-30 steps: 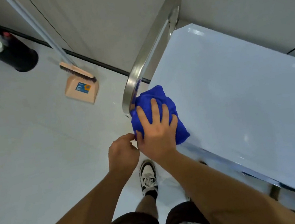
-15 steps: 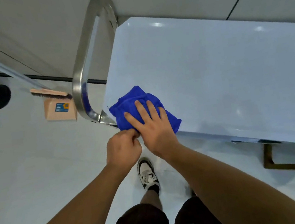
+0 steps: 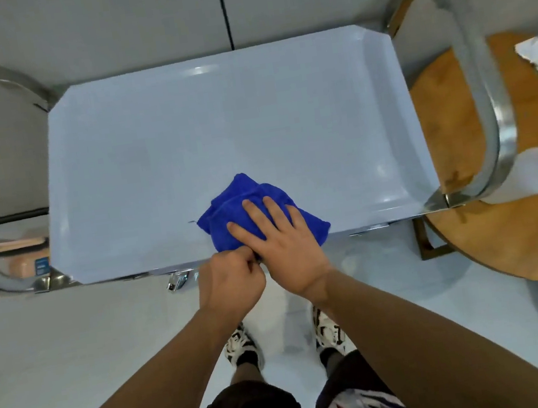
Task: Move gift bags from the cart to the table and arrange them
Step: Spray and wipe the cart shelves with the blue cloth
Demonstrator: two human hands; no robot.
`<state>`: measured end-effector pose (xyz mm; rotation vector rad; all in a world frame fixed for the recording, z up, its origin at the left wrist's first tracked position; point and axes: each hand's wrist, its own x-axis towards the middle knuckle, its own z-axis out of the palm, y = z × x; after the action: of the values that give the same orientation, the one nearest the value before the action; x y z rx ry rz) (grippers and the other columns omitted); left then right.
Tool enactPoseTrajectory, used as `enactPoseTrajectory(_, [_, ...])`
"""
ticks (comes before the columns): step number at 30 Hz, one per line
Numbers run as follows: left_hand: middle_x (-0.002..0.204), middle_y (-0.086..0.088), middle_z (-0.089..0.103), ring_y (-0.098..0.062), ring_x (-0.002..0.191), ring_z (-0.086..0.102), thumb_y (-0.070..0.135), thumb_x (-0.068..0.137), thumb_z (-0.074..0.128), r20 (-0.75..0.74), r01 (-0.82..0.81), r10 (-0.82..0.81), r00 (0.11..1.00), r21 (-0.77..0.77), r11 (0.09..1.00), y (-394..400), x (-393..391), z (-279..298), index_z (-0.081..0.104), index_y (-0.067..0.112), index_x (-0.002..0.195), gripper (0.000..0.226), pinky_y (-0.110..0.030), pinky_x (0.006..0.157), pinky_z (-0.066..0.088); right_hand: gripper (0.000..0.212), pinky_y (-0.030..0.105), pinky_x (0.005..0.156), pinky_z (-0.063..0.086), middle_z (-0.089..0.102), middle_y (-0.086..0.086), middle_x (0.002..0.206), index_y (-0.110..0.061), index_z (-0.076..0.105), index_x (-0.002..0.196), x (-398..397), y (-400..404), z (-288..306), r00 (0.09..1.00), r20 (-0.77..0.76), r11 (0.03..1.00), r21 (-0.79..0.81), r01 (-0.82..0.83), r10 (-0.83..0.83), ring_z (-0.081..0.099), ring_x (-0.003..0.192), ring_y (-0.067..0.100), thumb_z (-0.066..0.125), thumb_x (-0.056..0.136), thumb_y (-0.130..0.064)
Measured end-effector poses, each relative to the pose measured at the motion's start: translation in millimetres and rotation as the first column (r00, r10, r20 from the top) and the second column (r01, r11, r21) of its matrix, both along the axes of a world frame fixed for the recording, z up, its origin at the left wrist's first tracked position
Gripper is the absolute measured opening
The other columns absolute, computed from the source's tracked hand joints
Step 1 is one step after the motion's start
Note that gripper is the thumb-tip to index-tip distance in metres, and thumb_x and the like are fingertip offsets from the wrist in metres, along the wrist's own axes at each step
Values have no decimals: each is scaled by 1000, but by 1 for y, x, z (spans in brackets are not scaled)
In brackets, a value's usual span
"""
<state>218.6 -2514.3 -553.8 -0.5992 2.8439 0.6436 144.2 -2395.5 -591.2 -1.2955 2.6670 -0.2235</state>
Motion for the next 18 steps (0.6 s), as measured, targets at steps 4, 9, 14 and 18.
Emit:
enactPoseTrajectory(4, [59,2,68,-23,52,60,20,78,50,-30,124,-123,992,7,992,51,-30,-1,73,20,69,24,-27,52,44,90,59,116,27,20,7,166,-38,22,157,-20,61,-3,995,-56,996,9,88,-87,24,150,40,74,84,-25])
enactPoseTrajectory(9, [72,0,73,-24,64,64,19,86,54,-9,242,-242,970,56,969,126,-68,-2,75,19,83,22,-31,60,49,95,58,117,24,18,5,167,-39,15,157,-48,142,-10,976,-108,980,44,194,-189,22,151,39,74,84,-28])
enactPoseTrajectory(14, [70,-2,70,-25,63,63,18,87,56,-38,290,-288,957,57,955,173,-89,-6,73,18,81,18,-30,59,46,94,59,117,24,23,6,165,-38,19,156,-61,190,-21,936,-198,954,2,298,-292,25,149,39,76,83,-30])
enactPoseTrajectory(18, [60,-4,65,-28,53,60,19,81,50,-108,330,-324,940,37,943,189,-92,-15,68,15,72,21,-31,51,45,80,57,116,24,31,8,163,-35,25,156,-53,205,-30,864,-291,912,-115,394,-410,30,147,38,70,90,-25])
